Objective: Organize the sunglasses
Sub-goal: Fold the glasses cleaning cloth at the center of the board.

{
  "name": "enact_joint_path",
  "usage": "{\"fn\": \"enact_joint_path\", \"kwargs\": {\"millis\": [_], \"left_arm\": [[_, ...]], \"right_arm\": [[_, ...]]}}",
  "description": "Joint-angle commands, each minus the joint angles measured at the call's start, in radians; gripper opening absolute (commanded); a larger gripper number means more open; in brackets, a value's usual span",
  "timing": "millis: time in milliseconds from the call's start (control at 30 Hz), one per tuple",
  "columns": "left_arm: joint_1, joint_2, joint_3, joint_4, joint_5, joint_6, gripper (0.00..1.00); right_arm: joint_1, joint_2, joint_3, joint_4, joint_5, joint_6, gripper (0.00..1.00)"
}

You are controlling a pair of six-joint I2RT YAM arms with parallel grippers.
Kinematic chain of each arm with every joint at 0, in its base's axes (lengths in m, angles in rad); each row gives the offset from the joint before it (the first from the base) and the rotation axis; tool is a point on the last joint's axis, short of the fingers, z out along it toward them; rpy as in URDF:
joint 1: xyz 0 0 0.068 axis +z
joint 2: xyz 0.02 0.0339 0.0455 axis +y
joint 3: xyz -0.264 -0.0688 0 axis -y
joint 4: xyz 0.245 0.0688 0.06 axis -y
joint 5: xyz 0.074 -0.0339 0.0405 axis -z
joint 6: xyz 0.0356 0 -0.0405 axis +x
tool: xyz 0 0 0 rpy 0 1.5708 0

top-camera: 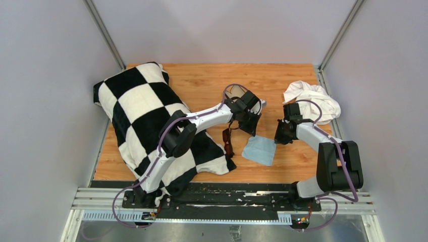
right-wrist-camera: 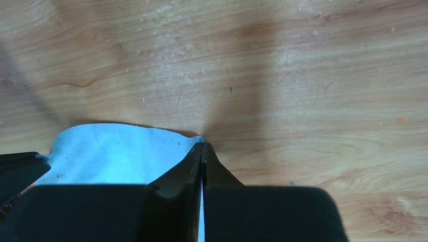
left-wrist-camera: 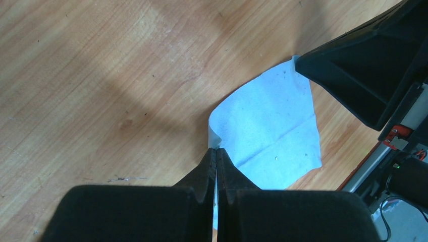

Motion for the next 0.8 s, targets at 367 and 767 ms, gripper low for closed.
{"fn": "enact_joint_path", "kwargs": {"millis": [367,767], "left_arm": [[-0.002,-0.067,-0.015,-0.022,0.006,0.019,0.00],[-0.009,-0.142,-0.142,0.029,0.014,0.015,0.00]], "right_arm": [[-0.006,-0.105,-0.009,-0.077,-0.043,0.004,0.00],[0.048,-0.228,-0.067,-0.132,-0.060,0.016,0.00]]}}
